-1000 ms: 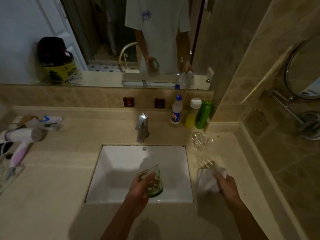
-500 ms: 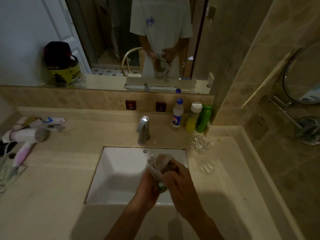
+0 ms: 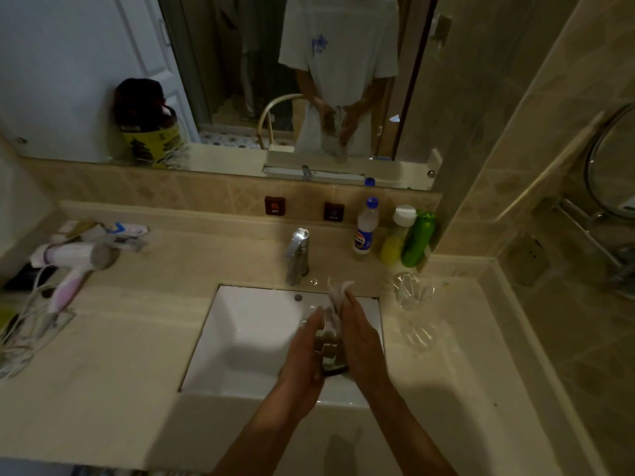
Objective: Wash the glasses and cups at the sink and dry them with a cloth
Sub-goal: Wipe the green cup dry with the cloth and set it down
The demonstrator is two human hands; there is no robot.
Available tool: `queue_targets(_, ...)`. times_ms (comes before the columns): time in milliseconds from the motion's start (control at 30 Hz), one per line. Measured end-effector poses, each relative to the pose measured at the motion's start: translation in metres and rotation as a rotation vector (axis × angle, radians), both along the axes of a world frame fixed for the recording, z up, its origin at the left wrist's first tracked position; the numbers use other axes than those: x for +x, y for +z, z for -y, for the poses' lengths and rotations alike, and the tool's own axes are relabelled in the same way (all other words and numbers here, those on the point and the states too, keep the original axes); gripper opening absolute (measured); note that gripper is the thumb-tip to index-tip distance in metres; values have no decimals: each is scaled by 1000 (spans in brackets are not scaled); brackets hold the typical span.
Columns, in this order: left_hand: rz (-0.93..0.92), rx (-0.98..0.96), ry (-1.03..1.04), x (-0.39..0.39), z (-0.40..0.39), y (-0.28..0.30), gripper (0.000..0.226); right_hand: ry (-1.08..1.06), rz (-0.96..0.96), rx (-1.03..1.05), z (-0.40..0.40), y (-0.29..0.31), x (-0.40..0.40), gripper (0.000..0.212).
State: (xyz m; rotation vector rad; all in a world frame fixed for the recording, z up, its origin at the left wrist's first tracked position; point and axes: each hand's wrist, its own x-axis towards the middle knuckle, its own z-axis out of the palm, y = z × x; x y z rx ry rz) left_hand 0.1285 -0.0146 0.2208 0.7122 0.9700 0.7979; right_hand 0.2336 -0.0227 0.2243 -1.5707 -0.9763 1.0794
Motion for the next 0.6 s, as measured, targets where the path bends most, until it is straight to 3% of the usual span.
queue_targets(33,-2,-4,-2,0,1,0,56,2,-152,-89,-4,3,4,60)
queue_targets(100,-10,-13,4,0,2,-4,63,49,-372,-173,-6,11,9,46)
queue_targets(167,-4,-18,52,2,2,-5,63,81,-406,-157,-2,15,10,38)
queue_targets(233,18,-35,113,5,-1,-4,66,90,-249,-99,4,12,4,31)
queue_targets(300,26,-97,199,6,-7,-5,73,68,27,-14,18,3,-10,25)
queue_targets(367,56,-156,246,6,-13,-5,73,92,291,44,32,-9,-26,45)
queue_targets(433,87,-156,213,6,-15,-6,74,82,434,93,39,-12,-34,73)
queue_targets(500,82,-124,181,8,-13,-4,73,0,370,104,36,-8,-32,70)
queue_targets(600,60,-20,105,10,-10,-6,75,-55,141,33,17,1,-16,35)
